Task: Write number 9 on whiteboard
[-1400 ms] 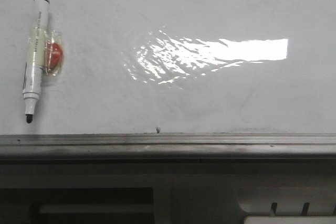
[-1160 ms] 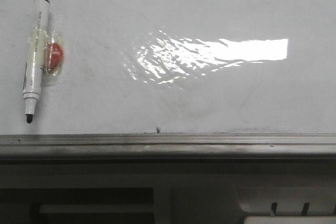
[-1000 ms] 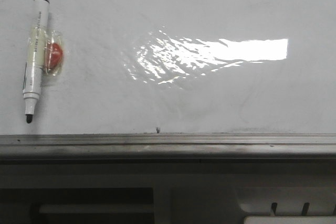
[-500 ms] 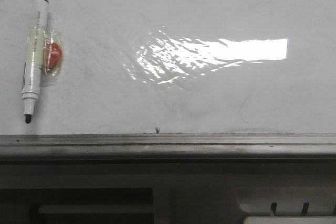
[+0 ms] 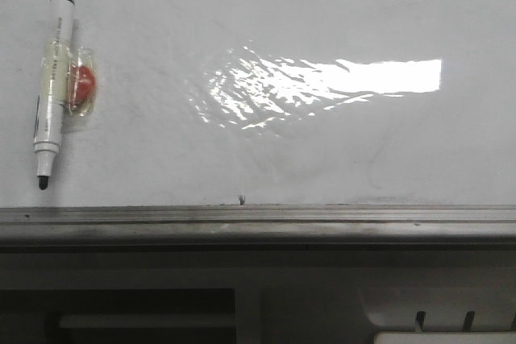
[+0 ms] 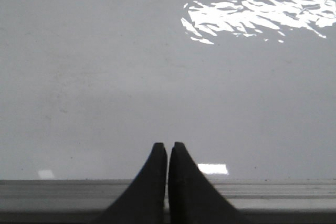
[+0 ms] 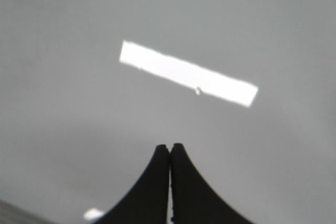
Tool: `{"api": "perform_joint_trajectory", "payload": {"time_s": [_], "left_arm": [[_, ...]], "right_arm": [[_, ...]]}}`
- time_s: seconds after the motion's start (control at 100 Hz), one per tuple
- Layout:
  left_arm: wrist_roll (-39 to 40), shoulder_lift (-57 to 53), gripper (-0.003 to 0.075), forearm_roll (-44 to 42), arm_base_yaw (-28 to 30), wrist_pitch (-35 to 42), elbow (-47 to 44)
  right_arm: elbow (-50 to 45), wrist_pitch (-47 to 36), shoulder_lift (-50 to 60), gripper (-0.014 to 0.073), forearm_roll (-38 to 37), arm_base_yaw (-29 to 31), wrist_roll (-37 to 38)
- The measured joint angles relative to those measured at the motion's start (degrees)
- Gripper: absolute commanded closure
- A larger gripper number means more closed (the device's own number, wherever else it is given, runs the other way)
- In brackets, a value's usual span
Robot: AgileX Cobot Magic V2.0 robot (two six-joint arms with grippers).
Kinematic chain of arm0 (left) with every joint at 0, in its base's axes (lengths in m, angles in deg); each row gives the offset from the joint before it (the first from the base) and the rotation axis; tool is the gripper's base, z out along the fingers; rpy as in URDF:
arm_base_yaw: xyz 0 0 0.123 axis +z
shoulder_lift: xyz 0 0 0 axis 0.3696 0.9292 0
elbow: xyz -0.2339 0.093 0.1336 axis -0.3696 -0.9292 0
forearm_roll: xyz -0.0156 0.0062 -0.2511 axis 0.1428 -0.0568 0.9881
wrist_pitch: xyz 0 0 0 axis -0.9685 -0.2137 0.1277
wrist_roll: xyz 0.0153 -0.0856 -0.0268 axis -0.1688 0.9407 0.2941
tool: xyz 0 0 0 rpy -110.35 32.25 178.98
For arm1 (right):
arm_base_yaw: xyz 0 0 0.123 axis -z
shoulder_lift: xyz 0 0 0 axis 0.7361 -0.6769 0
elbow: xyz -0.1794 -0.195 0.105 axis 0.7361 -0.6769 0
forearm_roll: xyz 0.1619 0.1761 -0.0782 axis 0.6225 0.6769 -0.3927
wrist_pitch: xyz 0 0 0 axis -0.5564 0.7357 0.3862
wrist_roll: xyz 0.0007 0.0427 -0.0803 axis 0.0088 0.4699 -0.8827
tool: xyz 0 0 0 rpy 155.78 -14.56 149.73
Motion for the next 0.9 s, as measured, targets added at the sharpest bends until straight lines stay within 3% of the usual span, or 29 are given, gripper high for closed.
{"api": "perform_joint_trajectory", "payload": {"time_s": [0.16, 0.27, 0.48, 0.67, 0.9], "left_arm": [[0.0, 0.0, 0.074, 0.0, 0.0, 7.04, 0.0], [0.0, 0.0, 0.074, 0.0, 0.0, 11.99, 0.0], [0.0, 0.0, 0.074, 0.0, 0.0, 15.51, 0.0], [0.0, 0.0, 0.0741, 0.0, 0.0, 16.33, 0.0], [0.0, 0.0, 0.074, 0.0, 0.0, 16.78, 0.0]], "right_arm": [[0.0, -10.24, 0.0, 0.0663, -0.26, 0.0, 0.0], [0.0, -11.28, 0.0, 0.0663, 1.67, 0.0, 0.0], [0.0, -9.67, 0.0, 0.0663, 8.62, 0.0, 0.0], [0.0, -1.9, 0.0, 0.0663, 13.92, 0.0, 0.0], [0.0, 1.38, 0.0, 0.0663, 16.64, 0.0, 0.0]]}}
